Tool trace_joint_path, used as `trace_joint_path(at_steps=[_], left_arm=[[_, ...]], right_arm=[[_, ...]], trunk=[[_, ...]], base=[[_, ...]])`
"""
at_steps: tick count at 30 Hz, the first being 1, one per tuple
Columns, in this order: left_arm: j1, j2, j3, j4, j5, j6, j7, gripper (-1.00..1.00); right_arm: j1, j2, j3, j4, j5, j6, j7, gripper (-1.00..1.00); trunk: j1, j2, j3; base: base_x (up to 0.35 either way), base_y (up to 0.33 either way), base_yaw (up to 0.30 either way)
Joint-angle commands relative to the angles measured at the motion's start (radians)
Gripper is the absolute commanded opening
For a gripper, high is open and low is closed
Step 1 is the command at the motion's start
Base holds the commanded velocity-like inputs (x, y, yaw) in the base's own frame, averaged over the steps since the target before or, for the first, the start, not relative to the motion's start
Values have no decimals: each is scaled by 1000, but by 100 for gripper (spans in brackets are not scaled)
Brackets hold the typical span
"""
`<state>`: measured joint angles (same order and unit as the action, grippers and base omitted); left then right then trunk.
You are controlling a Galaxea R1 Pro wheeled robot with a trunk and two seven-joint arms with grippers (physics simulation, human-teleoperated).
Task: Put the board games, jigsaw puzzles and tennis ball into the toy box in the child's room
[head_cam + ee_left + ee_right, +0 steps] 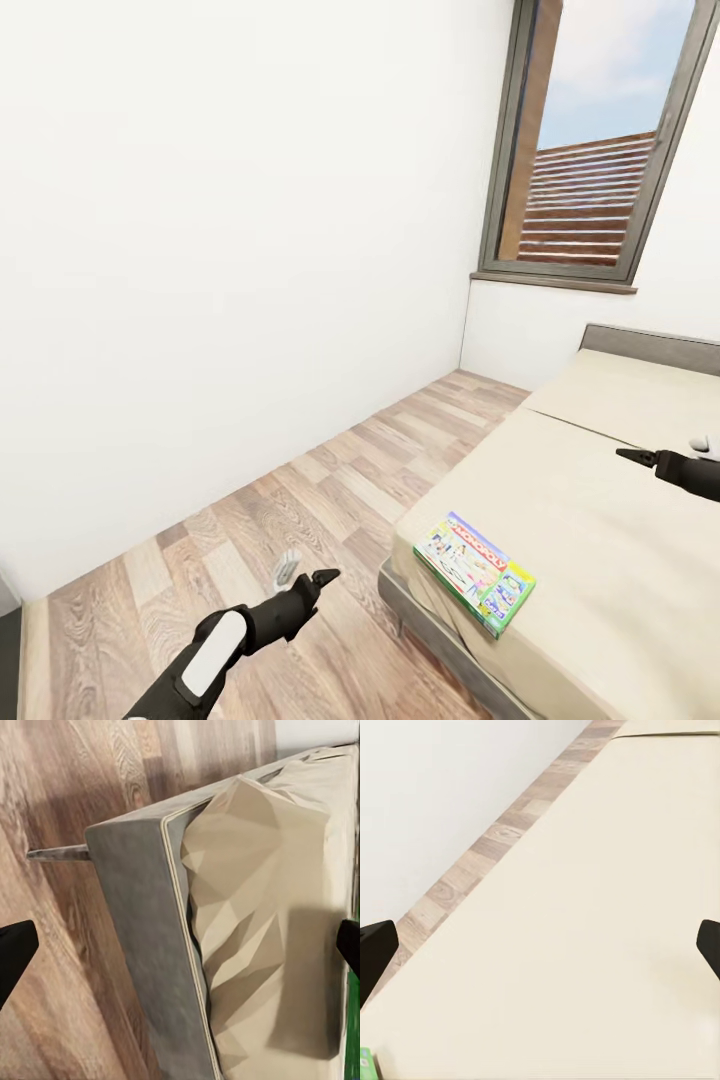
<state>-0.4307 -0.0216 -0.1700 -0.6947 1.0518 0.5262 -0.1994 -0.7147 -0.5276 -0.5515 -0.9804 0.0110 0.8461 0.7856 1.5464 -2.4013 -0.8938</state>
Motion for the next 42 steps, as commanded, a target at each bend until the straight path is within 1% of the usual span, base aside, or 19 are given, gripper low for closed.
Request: trace_joint_path(at_steps=[1,3,6,8,12,14,18,20,25,35,39,40,42], left_arm=[[-1,0,0,0,3,3,-1,100],[-3,0,-2,13,2,-23,-27,100],[-4,0,-2,19,1,-34,-37,100],[-6,-1,-3,33,0,-53,-51,100],[-7,-4,-5,47,-1,-74,-61,100],[-9,-7,-6,56,-1,-96,-69,100],[-10,-10,-7,62,-1,-116,-82,100],[-10,-13,-8,66,-2,-131,-99,100],[-11,-16,-9,70,-2,-145,-125,100],[-11,-23,-11,72,-2,-156,-155,100],[-12,-39,-26,78,-7,-158,-160,100],[-12,-39,-26,78,-7,-158,-160,100],[-15,-52,-46,88,-15,-158,-163,100]], right_arm=[[-1,0,-2,0,1,7,4,100],[6,0,0,-6,1,7,4,100],[11,0,1,-12,1,7,4,100],[25,1,3,-31,1,7,4,100],[42,3,6,-56,1,9,4,100],[60,8,7,-82,1,18,3,100],[73,16,8,-106,1,32,2,100],[82,25,8,-128,1,46,1,100],[90,36,8,-153,1,59,0,100],[96,46,8,-174,1,69,-1,100],[97,48,8,-177,1,71,-2,100],[97,48,8,-177,1,71,-2,100],[98,49,8,-178,1,72,-2,100]], trunk=[[0,0,-1],[0,0,-1],[0,0,-1],[0,0,-1],[0,0,-1],[0,0,-1],[0,0,-1],[0,0,-1],[0,0,-1],[0,0,-1],[0,0,-1],[0,0,-1],[0,0,-1]], base=[[0,0,-5],[0,0,-4],[0,0,-3],[0,0,-2],[0,0,-1],[0,0,0],[0,0,0],[0,0,0],[0,0,0],[0,0,0],[0,0,0],[0,0,0],[0,0,0]])
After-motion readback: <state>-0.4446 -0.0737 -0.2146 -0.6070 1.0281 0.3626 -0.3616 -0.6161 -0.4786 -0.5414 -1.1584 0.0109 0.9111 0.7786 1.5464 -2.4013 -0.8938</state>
